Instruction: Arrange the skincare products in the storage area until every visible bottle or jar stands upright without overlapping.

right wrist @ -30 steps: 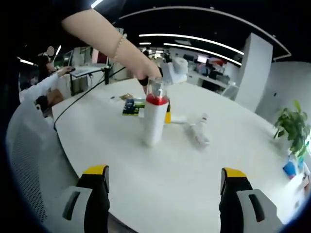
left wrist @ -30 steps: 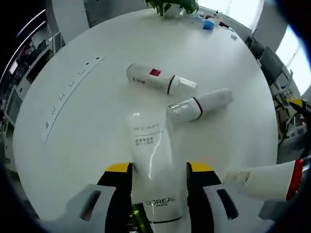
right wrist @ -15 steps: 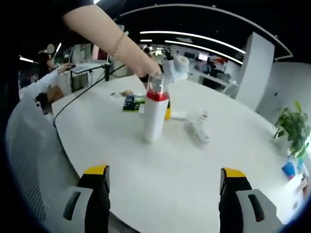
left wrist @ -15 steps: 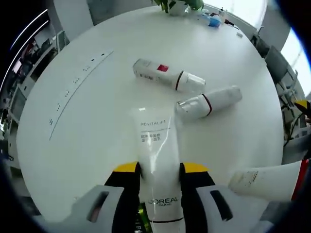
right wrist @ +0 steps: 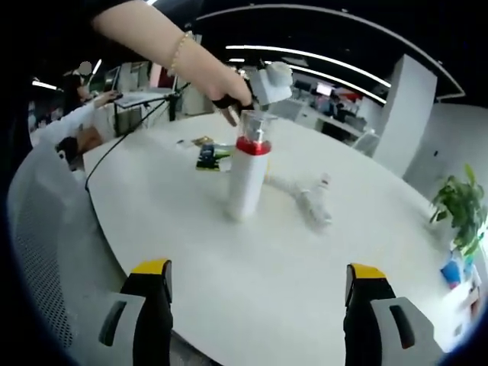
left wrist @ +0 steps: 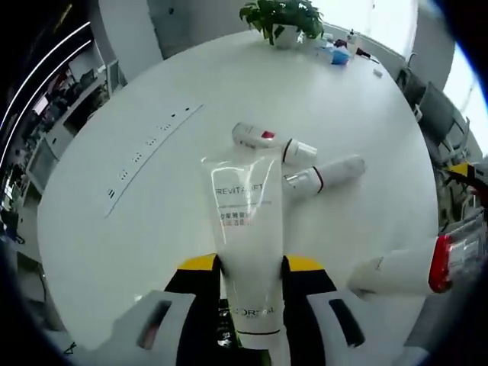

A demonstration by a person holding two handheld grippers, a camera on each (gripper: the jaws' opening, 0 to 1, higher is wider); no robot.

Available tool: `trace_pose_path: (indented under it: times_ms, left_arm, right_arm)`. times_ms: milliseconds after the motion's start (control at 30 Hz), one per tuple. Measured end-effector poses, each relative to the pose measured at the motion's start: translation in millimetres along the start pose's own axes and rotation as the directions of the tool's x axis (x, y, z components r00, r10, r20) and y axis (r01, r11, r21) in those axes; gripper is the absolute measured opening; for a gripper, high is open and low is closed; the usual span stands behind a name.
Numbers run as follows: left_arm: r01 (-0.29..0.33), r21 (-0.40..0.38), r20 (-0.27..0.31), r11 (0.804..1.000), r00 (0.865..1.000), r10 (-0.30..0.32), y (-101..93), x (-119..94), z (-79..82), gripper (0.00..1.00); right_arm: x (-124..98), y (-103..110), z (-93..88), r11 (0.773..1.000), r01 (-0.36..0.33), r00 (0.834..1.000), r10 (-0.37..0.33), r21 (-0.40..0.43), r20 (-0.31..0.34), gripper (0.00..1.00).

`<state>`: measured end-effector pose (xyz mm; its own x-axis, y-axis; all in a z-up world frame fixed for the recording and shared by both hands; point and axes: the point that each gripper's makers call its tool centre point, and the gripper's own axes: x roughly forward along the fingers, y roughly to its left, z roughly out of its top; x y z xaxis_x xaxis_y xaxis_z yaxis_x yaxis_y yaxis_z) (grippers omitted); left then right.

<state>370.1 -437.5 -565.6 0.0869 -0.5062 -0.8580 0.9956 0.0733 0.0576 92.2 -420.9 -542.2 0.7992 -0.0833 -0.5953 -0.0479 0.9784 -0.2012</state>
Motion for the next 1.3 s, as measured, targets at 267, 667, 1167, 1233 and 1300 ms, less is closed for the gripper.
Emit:
trace_pose_path:
  times_ms: [267, 667, 1167, 1233, 1300]
  left_arm:
    - [-0.028, -0.026, 0.059, 0.999, 0.998, 0.029, 6.6, -32, 0.9, 0.3]
    - [-0.061, -0.083, 0.187, 0.995, 0.979, 0.076, -14.8, -84, -10.8, 0.3]
    - [-0.077, -0.101, 0.271, 0.992, 0.957, 0.102, -43.5, -130, -32.8, 0.3]
    - [-0.077, -0.11, 0.289, 0.991, 0.951, 0.106, -45.5, -135, -33.8, 0.3]
    - [-0.076, -0.121, 0.301, 0.99, 0.947, 0.109, -49.9, -142, -35.1, 0.3]
  right_arm:
    - [-1, 0, -0.8, 1.0, 0.001, 1.0, -0.001, -0.004, -0.005, 0.98]
    - [0, 6, -2.2, 0.999, -0.019, 1.0, 0.018, -0.039, -0.019, 0.97]
    - [-1, 9, -0.2, 0.999, -0.04, 0.999, 0.041, 0.012, -0.015, 0.97]
    - [0, 3, -1.7, 0.999, -0.025, 1.0, 0.025, 0.034, -0.015, 0.97]
    - [-1, 2, -1.1, 0.998, -0.026, 1.0, 0.027, 0.05, -0.008, 0.97]
